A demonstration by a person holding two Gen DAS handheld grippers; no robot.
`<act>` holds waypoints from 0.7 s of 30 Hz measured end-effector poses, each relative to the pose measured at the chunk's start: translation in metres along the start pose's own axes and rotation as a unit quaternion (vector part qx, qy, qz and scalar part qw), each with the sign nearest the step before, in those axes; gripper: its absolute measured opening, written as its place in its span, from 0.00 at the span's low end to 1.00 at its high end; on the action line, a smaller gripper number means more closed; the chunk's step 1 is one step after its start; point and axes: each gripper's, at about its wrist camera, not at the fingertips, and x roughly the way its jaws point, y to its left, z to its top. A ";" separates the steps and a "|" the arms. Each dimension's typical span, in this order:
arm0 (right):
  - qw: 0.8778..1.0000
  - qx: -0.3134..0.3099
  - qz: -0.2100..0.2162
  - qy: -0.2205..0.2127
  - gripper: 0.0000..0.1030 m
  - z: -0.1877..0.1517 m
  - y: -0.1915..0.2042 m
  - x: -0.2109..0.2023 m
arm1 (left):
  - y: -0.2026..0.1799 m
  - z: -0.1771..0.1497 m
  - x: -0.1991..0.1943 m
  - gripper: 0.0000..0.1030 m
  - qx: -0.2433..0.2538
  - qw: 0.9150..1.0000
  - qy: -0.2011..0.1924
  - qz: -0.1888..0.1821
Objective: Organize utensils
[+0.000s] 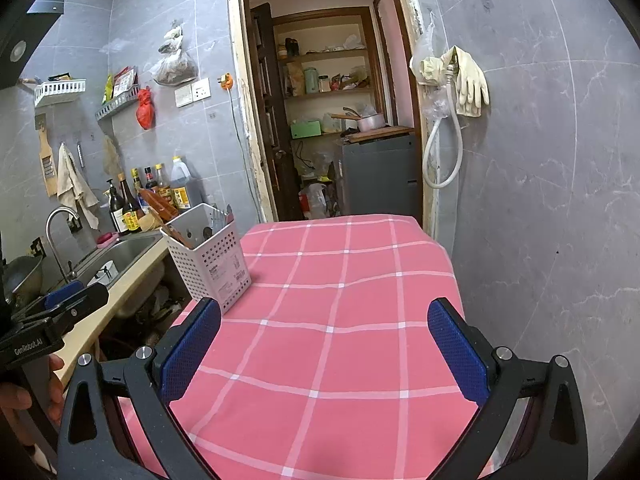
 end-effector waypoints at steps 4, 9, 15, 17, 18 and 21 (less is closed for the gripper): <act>1.000 0.000 0.000 0.000 0.99 0.000 -0.001 0.001 | 0.001 0.000 0.000 1.00 0.000 1.000 0.000 0.000; 1.000 0.001 0.001 0.001 0.99 0.000 -0.001 0.001 | 0.001 0.000 0.001 1.00 -0.001 1.000 0.001 0.001; 1.000 0.000 0.000 0.001 0.99 0.000 0.000 0.001 | 0.004 -0.001 0.002 1.00 -0.001 1.000 0.003 0.002; 1.000 0.001 0.000 0.001 0.99 0.000 0.000 0.000 | 0.004 -0.002 0.002 1.00 -0.001 1.000 0.003 0.002; 1.000 0.001 0.000 0.001 0.99 0.000 0.000 0.000 | 0.004 -0.001 0.002 1.00 -0.001 1.000 0.003 0.002; 1.000 0.001 0.000 0.001 0.99 0.001 0.000 0.000 | 0.003 -0.001 0.002 1.00 -0.002 1.000 0.003 0.002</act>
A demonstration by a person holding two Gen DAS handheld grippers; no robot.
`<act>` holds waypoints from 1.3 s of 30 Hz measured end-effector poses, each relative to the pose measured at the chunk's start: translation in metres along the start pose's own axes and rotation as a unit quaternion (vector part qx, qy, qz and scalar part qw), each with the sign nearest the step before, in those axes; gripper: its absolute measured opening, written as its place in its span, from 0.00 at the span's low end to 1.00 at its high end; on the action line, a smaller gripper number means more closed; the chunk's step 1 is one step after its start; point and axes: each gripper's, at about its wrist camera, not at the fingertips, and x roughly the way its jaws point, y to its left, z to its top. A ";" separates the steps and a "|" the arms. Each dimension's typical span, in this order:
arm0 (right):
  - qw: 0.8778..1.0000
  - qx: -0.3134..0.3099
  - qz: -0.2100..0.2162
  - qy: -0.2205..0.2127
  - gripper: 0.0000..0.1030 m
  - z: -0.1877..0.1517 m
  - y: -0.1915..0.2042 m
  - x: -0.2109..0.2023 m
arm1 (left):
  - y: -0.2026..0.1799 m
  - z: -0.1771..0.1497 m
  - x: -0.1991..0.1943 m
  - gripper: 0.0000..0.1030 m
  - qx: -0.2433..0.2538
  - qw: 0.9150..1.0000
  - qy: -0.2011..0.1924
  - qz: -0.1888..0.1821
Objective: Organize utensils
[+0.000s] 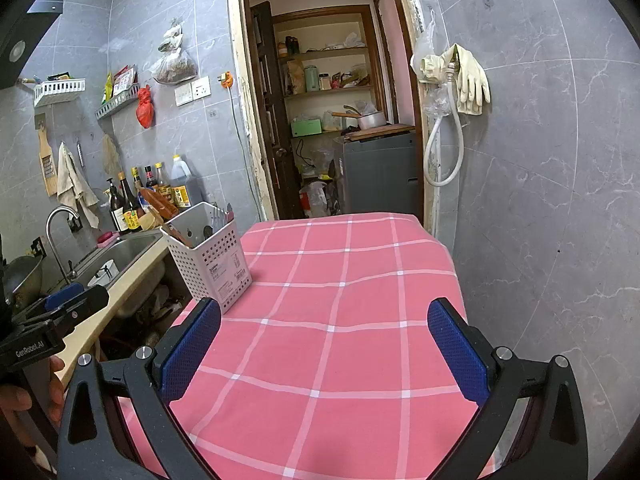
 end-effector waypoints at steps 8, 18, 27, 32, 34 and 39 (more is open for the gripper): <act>1.000 0.000 -0.001 0.000 0.99 -0.001 0.000 0.002 | 0.000 0.000 0.000 1.00 0.001 1.000 0.000 0.000; 1.000 -0.001 0.001 0.002 0.99 -0.005 0.005 0.002 | 0.002 0.000 -0.001 1.00 0.000 1.000 -0.001 0.001; 1.000 -0.002 0.000 0.002 0.99 -0.005 0.007 0.002 | 0.009 0.000 -0.006 1.00 -0.003 1.000 0.001 0.002; 1.000 -0.003 0.000 0.002 0.99 -0.006 0.008 0.002 | 0.010 -0.001 -0.007 1.00 -0.003 1.000 0.000 0.002; 1.000 -0.003 0.001 0.002 0.99 -0.006 0.007 0.002 | 0.010 -0.001 -0.007 1.00 -0.004 1.000 0.000 0.002; 1.000 -0.003 0.001 0.002 0.99 -0.005 0.007 0.002 | 0.011 -0.001 -0.007 1.00 -0.004 1.000 0.000 0.002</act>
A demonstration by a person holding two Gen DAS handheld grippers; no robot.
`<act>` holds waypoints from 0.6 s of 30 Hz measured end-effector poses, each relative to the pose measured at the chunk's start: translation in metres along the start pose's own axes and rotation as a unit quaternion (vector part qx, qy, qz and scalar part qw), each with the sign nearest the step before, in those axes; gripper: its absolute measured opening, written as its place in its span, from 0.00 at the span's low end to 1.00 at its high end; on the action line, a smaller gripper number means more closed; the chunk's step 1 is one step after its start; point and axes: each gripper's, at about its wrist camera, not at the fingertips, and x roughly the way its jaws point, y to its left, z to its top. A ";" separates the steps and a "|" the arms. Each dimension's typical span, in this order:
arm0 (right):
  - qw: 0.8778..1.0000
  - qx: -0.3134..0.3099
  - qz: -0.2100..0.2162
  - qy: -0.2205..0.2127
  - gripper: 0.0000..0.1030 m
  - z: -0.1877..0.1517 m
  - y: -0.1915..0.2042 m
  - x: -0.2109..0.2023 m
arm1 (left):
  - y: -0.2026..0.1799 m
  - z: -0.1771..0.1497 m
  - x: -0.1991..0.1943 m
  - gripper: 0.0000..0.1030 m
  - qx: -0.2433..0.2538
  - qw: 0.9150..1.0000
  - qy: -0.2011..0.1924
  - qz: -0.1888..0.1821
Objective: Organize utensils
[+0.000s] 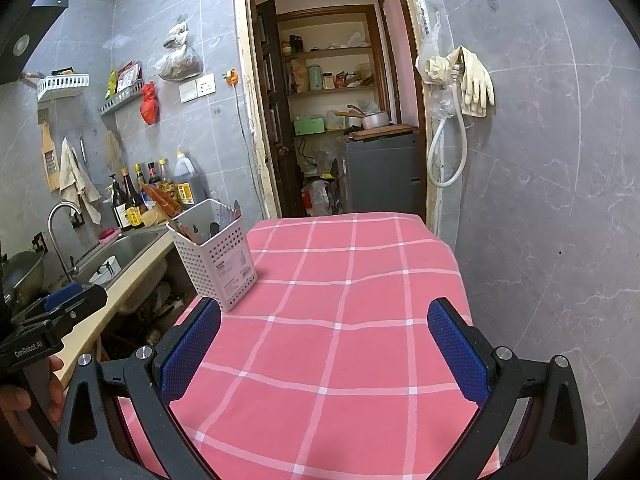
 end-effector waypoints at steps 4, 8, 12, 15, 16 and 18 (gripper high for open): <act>1.000 0.000 -0.001 0.000 0.99 0.000 0.000 0.000 | 0.001 0.000 0.000 1.00 0.000 1.000 0.001 0.000; 1.000 0.000 0.000 0.000 0.99 -0.001 0.003 0.000 | 0.001 0.000 0.000 1.00 0.000 1.000 0.000 0.000; 1.000 0.000 -0.001 0.000 0.99 0.000 0.002 0.000 | 0.000 0.000 0.000 1.00 0.000 1.000 0.000 0.001; 1.000 0.000 0.000 0.000 0.99 0.000 0.002 0.000 | 0.003 -0.001 -0.002 1.00 -0.002 1.000 0.000 0.002; 1.000 0.000 -0.001 0.000 0.99 0.000 0.003 -0.001 | 0.004 -0.001 -0.003 1.00 -0.003 1.000 0.000 0.002; 1.000 0.000 0.000 0.000 0.99 0.000 0.003 0.000 | 0.004 -0.001 -0.002 1.00 -0.003 1.000 0.001 0.002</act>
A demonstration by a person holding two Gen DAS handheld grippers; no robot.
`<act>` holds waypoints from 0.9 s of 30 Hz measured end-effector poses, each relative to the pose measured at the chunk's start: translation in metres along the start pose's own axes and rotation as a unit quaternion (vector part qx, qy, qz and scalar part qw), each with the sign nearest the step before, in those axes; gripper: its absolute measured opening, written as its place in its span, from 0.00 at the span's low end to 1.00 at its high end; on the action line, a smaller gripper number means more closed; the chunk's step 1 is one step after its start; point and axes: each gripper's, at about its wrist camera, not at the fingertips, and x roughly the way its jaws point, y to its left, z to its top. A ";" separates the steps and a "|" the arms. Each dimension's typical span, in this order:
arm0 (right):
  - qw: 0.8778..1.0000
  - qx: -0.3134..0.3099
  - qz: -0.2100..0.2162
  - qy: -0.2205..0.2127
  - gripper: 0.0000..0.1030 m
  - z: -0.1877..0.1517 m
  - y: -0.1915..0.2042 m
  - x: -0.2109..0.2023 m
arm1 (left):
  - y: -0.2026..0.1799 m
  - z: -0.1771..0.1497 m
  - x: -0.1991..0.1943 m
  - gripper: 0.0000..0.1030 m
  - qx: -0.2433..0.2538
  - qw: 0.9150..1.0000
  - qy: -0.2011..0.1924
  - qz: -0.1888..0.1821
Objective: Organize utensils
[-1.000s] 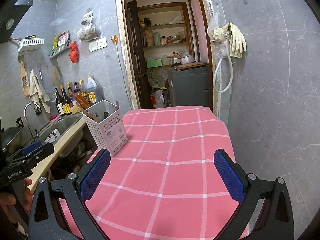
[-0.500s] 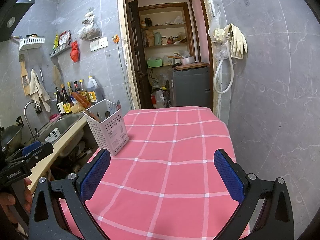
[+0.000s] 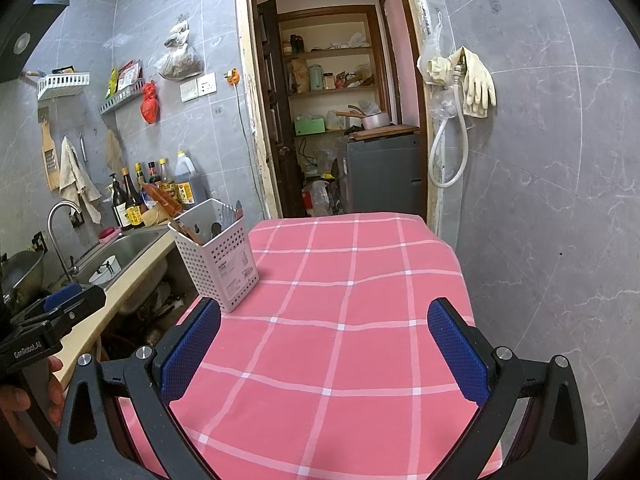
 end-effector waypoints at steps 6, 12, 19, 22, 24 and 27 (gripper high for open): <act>1.000 0.000 0.000 0.001 0.99 0.001 0.000 0.000 | 0.000 0.000 -0.001 1.00 0.000 1.000 -0.001 0.000; 1.000 0.000 0.000 0.002 0.99 0.000 0.001 0.000 | 0.001 -0.001 -0.001 1.00 -0.001 1.000 0.003 -0.001; 1.000 -0.001 0.001 0.006 0.99 -0.002 0.007 0.000 | -0.003 0.002 0.005 1.00 -0.003 1.000 0.009 0.020; 1.000 -0.002 0.003 0.008 0.99 -0.004 0.009 0.001 | -0.008 0.003 0.007 1.00 0.002 1.000 0.010 0.026; 1.000 -0.002 0.002 0.008 0.99 -0.003 0.008 0.001 | -0.010 0.003 0.008 1.00 0.004 1.000 0.010 0.026; 1.000 -0.001 0.002 0.010 0.99 -0.003 0.007 0.003 | -0.011 0.002 0.010 1.00 0.004 1.000 0.012 0.027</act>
